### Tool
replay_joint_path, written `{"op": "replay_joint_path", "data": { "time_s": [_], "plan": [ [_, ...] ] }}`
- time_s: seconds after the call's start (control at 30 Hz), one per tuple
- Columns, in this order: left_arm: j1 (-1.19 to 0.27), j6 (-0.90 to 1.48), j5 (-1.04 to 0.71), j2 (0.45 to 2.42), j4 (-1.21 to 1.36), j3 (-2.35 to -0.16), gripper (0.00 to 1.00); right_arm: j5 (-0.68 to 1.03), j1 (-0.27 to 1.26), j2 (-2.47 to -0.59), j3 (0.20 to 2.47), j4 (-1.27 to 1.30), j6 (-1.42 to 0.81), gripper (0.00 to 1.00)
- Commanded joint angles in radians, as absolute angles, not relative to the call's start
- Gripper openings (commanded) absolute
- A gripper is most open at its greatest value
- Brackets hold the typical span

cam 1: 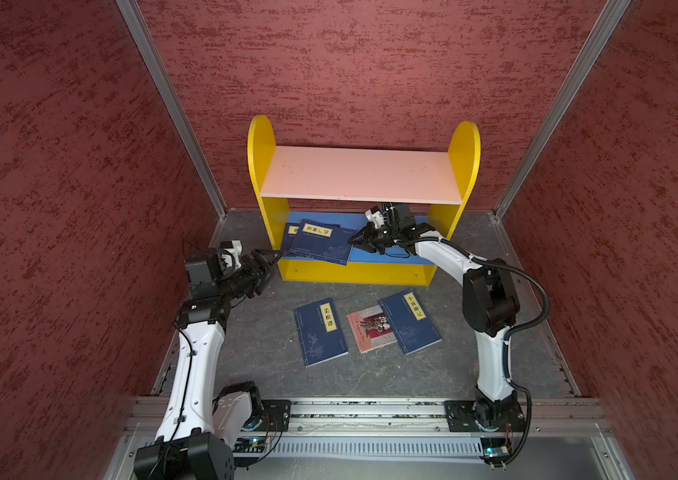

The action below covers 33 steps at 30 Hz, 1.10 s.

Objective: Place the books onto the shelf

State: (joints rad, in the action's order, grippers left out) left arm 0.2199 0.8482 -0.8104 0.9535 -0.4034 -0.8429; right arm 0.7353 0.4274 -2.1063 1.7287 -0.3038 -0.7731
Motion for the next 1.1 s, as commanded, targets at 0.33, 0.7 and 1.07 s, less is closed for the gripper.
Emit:
{"op": "replay_joint_path", "data": {
  "time_s": [0.33, 0.7, 1.07],
  "plan": [
    [0.235, 0.842, -0.823, 0.939, -0.404, -0.842, 0.77, 0.712, 0.428, -2.167, 1.843, -0.336, -0.693, 0.09],
    [0.235, 0.844, -0.824, 0.939, -0.404, -0.841, 0.78, 0.754, 0.434, -2.235, 1.974, -0.400, -0.648, 0.09],
    [0.238, 0.845, -0.824, 0.945, -0.400, -0.841, 0.78, 0.740, 0.454, -2.283, 2.069, -0.518, -0.559, 0.09]
  ]
}}
